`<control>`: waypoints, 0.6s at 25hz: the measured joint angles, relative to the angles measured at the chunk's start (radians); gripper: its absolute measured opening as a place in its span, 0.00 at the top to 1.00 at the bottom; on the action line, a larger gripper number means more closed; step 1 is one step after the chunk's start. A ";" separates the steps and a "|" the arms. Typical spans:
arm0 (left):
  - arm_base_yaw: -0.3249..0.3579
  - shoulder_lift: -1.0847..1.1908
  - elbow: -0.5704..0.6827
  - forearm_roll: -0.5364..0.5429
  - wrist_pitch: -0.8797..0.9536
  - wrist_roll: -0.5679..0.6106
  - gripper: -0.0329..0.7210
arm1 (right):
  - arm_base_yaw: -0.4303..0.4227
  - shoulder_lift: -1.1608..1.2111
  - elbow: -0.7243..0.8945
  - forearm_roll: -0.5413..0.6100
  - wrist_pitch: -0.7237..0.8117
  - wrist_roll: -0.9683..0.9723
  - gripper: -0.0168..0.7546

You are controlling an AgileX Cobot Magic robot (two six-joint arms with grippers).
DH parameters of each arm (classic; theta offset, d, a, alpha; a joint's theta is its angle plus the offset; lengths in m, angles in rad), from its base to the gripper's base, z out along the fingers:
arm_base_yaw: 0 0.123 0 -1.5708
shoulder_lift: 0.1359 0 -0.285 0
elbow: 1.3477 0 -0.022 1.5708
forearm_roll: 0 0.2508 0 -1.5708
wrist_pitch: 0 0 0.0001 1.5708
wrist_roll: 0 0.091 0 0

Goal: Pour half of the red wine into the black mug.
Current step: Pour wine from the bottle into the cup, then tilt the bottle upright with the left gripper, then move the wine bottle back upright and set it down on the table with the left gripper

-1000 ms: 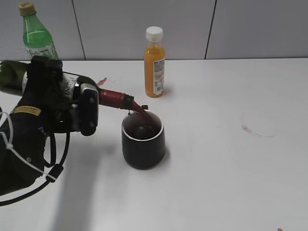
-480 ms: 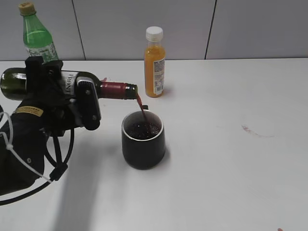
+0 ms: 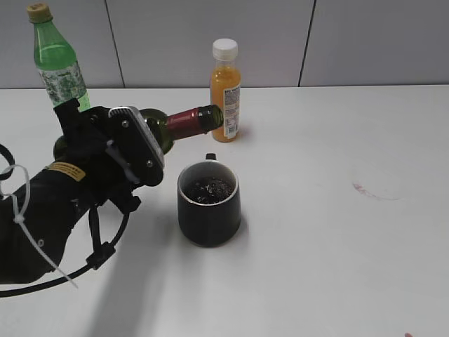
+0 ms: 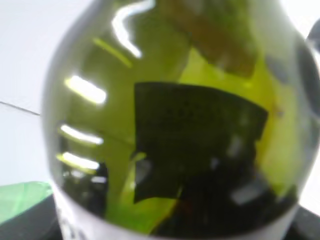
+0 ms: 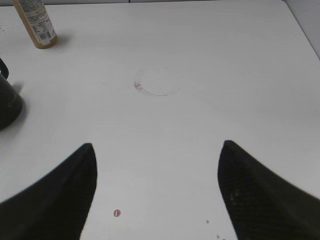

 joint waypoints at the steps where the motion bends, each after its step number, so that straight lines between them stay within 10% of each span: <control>1: 0.000 0.000 0.000 0.011 0.004 -0.046 0.24 | 0.000 0.000 0.000 0.000 0.000 0.000 0.24; 15: 0.054 0.000 0.000 0.094 -0.073 -0.885 0.24 | 0.000 0.000 0.000 0.000 0.000 0.001 0.24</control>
